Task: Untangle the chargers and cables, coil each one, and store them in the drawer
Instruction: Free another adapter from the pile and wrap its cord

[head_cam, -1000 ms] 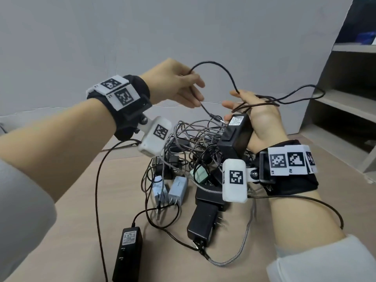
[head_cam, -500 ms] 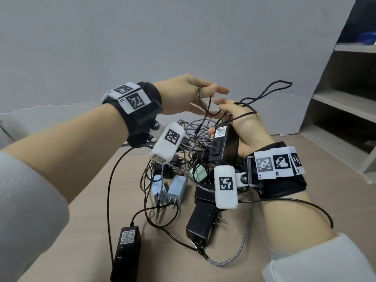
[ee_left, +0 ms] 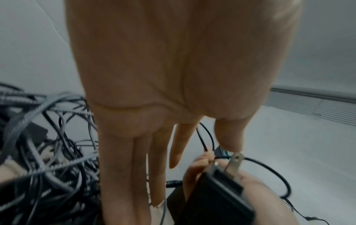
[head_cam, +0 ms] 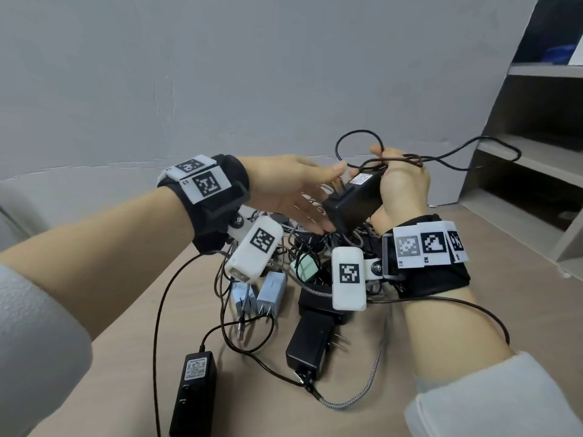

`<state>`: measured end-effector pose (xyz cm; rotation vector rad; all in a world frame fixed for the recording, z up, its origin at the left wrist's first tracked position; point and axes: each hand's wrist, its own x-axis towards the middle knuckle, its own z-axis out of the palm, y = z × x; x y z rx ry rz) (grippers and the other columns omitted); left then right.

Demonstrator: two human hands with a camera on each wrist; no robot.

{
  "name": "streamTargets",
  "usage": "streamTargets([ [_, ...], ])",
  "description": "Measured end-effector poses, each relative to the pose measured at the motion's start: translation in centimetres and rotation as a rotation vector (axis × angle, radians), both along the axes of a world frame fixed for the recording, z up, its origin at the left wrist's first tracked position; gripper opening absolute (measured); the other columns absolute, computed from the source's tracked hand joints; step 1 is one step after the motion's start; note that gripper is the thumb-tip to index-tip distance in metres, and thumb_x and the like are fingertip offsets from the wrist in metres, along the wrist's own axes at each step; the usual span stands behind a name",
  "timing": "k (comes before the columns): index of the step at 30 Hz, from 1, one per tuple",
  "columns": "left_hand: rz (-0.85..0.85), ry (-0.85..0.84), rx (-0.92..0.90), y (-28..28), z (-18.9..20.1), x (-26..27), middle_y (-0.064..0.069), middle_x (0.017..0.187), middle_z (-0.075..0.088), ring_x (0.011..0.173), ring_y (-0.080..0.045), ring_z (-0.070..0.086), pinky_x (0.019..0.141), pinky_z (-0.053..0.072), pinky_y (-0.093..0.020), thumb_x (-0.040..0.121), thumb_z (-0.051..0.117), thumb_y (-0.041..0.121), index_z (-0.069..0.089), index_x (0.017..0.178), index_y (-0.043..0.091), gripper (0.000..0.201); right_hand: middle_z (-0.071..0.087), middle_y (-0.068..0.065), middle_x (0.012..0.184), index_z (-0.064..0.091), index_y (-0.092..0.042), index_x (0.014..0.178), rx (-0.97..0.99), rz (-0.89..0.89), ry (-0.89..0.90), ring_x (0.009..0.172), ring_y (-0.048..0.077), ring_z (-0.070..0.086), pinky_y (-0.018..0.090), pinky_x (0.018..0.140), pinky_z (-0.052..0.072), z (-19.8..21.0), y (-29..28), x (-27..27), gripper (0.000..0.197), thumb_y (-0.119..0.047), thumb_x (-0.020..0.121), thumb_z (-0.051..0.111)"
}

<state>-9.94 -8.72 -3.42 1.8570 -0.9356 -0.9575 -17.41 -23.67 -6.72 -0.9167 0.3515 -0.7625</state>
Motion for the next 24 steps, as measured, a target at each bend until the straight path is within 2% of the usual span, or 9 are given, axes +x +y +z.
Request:
streamTargets([
  [2, -0.036, 0.036, -0.017, -0.7, -0.4, -1.0, -0.026, 0.124, 0.066, 0.113, -0.045, 0.065, 0.098, 0.054, -0.053, 0.099, 0.045, 0.052, 0.059, 0.128, 0.004, 0.059, 0.061, 0.008, 0.075, 0.066, -0.009, 0.089, 0.024, -0.065, 0.006, 0.056, 0.02, 0.063, 0.029, 0.059, 0.054, -0.1, -0.5, 0.4, 0.022, -0.005, 0.099, 0.047],
  [6, -0.032, 0.069, -0.119, -2.0, -0.6, -1.6, -0.021, 0.119, 0.067, 0.105, -0.036, 0.069, 0.089, 0.058, -0.047, 0.096, 0.049, 0.054, 0.061, 0.127, 0.006, 0.058, 0.072, 0.004, 0.102, 0.062, -0.004, 0.111, -0.002, -0.144, 0.017, 0.102, 0.029, 0.068, 0.039, 0.091, 0.056, -0.5, -1.1, 1.3, 0.02, -0.004, 0.099, 0.046],
  [8, -0.026, 0.043, -0.126, -2.3, -0.7, -1.8, -0.016, 0.111, 0.069, 0.099, -0.031, 0.07, 0.084, 0.059, -0.042, 0.096, 0.054, 0.049, 0.062, 0.123, 0.004, 0.053, 0.067, -0.004, 0.093, 0.058, -0.007, 0.105, -0.04, -0.191, 0.029, 0.103, 0.026, 0.065, 0.036, 0.093, 0.054, -0.7, -1.2, 1.5, 0.018, 0.0, 0.1, 0.043],
  [11, 0.102, -0.085, -0.114, -3.0, -0.9, -1.7, -0.013, 0.098, 0.072, 0.082, -0.024, 0.07, 0.065, 0.058, -0.031, 0.095, 0.068, 0.032, 0.062, 0.121, -0.001, 0.043, 0.062, 0.005, 0.092, 0.057, -0.01, 0.093, -0.063, -0.145, 0.066, 0.102, 0.032, 0.065, 0.045, 0.095, 0.055, -0.6, -1.2, 1.3, 0.013, -0.002, 0.098, 0.048],
  [12, 0.166, -0.12, -0.122, -3.2, -0.9, -1.5, -0.012, 0.096, 0.074, 0.076, -0.023, 0.069, 0.058, 0.055, -0.029, 0.095, 0.068, 0.029, 0.061, 0.121, -0.001, 0.041, 0.062, 0.007, 0.093, 0.057, -0.012, 0.089, -0.085, -0.106, 0.099, 0.099, 0.033, 0.066, 0.049, 0.092, 0.056, -0.6, -1.4, 1.1, 0.012, -0.004, 0.097, 0.052],
  [14, 0.285, -0.155, -0.184, -3.3, -0.5, -0.9, -0.016, 0.095, 0.076, 0.063, -0.021, 0.066, 0.051, 0.049, -0.024, 0.097, 0.065, 0.026, 0.059, 0.119, 0.001, 0.034, 0.058, 0.005, 0.096, 0.058, -0.013, 0.098, -0.172, 0.014, 0.232, 0.087, 0.027, 0.064, 0.041, 0.071, 0.059, -0.5, -1.9, 0.2, 0.006, -0.018, 0.096, 0.06],
  [17, 0.466, -0.123, -0.398, -2.8, 0.6, 0.6, -0.02, 0.091, 0.076, 0.052, -0.019, 0.06, 0.044, 0.044, -0.022, 0.098, 0.06, 0.023, 0.058, 0.117, 0.0, 0.03, 0.052, 0.002, 0.098, 0.059, -0.013, 0.109, -0.278, 0.129, 0.393, 0.079, 0.02, 0.058, 0.029, 0.057, 0.05, -0.3, -3.4, -0.8, 0.03, -0.035, 0.091, 0.069],
  [22, 0.791, -0.076, -0.672, -2.0, 2.2, 3.2, -0.021, 0.088, 0.076, 0.05, -0.02, 0.058, 0.046, 0.042, -0.023, 0.095, 0.059, 0.022, 0.054, 0.125, -0.005, 0.04, 0.045, 0.006, 0.074, 0.061, -0.01, 0.085, -0.291, -0.003, 0.379, 0.059, 0.016, 0.045, 0.028, 0.049, 0.043, 0.0, -5.0, -1.7, 0.01, -0.014, 0.093, 0.065],
  [24, 0.885, -0.082, -0.707, -1.8, 2.8, 3.7, -0.02, 0.087, 0.075, 0.05, -0.02, 0.058, 0.047, 0.042, -0.022, 0.095, 0.057, 0.021, 0.057, 0.119, -0.002, 0.034, 0.043, 0.006, 0.069, 0.06, -0.01, 0.078, -0.244, -0.092, 0.326, 0.056, 0.016, 0.041, 0.026, 0.047, 0.043, 0.0, -5.8, -1.9, 0.017, -0.005, 0.094, 0.059],
])
